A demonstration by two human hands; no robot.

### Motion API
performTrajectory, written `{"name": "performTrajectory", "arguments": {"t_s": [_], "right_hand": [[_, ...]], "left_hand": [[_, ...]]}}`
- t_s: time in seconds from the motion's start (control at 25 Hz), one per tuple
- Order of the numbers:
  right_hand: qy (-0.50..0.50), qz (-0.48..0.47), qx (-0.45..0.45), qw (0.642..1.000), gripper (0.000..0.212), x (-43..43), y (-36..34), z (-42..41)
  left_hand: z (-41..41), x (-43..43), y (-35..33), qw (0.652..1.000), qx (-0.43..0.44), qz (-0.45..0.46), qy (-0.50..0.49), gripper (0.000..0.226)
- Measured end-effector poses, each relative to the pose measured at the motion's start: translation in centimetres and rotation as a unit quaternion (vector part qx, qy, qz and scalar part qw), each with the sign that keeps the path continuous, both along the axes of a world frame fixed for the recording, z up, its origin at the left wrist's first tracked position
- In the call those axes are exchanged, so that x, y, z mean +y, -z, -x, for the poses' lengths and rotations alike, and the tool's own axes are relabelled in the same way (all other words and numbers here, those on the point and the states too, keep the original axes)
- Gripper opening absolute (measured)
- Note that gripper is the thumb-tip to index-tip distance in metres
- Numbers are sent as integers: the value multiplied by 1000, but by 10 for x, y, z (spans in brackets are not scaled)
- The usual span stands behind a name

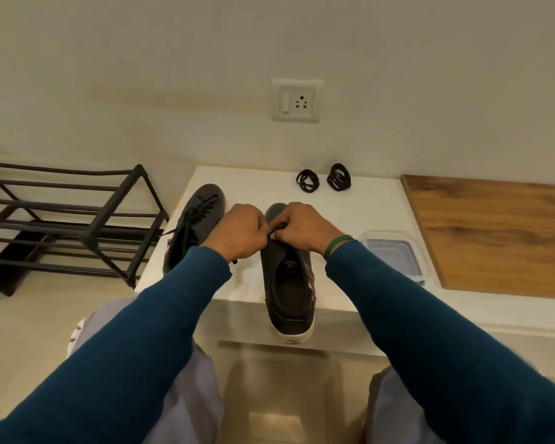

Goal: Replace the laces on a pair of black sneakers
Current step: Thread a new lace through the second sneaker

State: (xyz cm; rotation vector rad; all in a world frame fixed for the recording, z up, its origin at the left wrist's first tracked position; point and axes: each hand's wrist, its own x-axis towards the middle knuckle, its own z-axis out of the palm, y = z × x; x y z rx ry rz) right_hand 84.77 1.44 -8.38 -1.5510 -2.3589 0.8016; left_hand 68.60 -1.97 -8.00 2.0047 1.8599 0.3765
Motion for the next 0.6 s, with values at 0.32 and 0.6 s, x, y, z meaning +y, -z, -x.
{"name": "performTrajectory", "arguments": {"t_s": [0.32,0.6], "right_hand": [[1,12,-16,1000,27,5,2,3],[149,-23,148,977,28,33,-53,-24]], "left_hand": [[8,4,-4,999,-40,-23,-24,25],[1,28,-47,973,-183,-78,-121,31]]}}
